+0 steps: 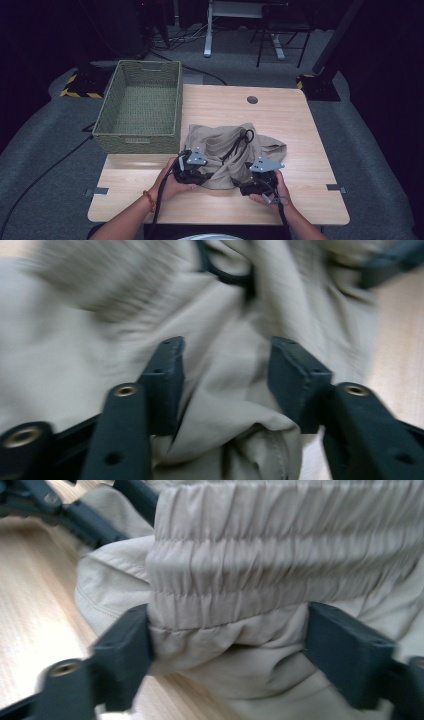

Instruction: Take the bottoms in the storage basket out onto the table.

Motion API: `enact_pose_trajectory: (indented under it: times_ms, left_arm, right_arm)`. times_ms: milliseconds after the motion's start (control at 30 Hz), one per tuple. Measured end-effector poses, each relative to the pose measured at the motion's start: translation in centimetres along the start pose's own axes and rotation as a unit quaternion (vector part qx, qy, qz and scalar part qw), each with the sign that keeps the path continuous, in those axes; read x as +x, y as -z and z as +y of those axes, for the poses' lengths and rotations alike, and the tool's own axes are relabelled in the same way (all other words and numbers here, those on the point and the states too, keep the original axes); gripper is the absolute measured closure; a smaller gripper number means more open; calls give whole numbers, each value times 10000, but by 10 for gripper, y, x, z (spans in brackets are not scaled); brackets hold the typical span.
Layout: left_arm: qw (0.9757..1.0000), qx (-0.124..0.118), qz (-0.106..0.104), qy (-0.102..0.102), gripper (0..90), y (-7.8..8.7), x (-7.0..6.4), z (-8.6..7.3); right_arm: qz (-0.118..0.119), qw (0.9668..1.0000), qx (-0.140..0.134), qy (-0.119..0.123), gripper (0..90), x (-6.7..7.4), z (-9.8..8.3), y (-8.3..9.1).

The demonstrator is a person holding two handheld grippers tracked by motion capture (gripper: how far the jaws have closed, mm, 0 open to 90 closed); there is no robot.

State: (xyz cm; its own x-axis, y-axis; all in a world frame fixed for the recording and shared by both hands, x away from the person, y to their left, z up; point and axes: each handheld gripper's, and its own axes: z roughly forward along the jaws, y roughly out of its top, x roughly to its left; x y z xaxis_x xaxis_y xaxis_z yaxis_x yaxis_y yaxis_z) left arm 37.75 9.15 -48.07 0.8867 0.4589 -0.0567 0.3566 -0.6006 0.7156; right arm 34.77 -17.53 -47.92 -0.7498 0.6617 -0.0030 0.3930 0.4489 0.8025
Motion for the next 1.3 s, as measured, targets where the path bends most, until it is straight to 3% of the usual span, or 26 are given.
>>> enact_pose_trajectory:
  times_ms: [67,167,267,367,500,633,667,767,833,900,967,1067,1133,1167,1233,1300]
  left_arm:
    - [9997,108,-190,-56,601,-6,-4,-1]
    - [9989,168,-403,-142,658,-12,-11,-2]
    - [9986,185,-481,-139,652,-13,-18,-1]
    - [9991,114,-300,-276,555,-7,-22,4]
    - [9997,-206,79,-107,395,9,-18,9]
    - [9985,-436,329,105,334,20,-8,16]
    - [9980,-457,408,139,319,21,-6,18]
    - [9976,-504,466,118,306,27,-4,22]
    - [9969,-553,541,109,304,30,-4,24]
    - [9966,-596,555,146,293,30,-3,25]
    - [9970,-581,494,135,293,24,-1,28]
    - [9983,-409,408,53,289,4,-1,38]
    - [9985,-309,449,-15,287,-10,1,46]
    - [9988,-261,425,13,291,-17,3,50]
    - [9990,-240,344,152,301,-29,7,56]
    - [9992,-213,288,185,314,-40,10,60]
  right_arm:
    - [1,9999,130,30,359,-6,-2,-3]
    - [-58,9999,103,65,537,-16,-5,-1]
    - [45,10000,-3,-5,668,-25,-5,6]
    - [59,9999,-88,-12,742,-32,-5,13]
    - [-5,9996,-295,30,770,-44,-2,32]
    - [-146,9983,-573,-6,770,-58,3,55]
    - [-145,9983,-565,14,769,-62,5,58]
    - [-454,9974,-536,127,769,-73,8,68]
    - [-648,9964,-540,37,769,-83,8,73]
    - [-651,9969,-436,-78,763,-94,7,75]
    - [-650,9973,-308,-135,707,-102,6,74]
    - [-969,9941,-285,-396,534,-111,3,68]
    - [-1458,9884,-10,-432,393,-114,1,61]
    - [-1592,9860,64,-488,379,-116,-1,59]
    - [-1704,9838,55,-548,312,-114,-5,61]
    - [-1908,9809,56,-383,302,-108,-7,67]
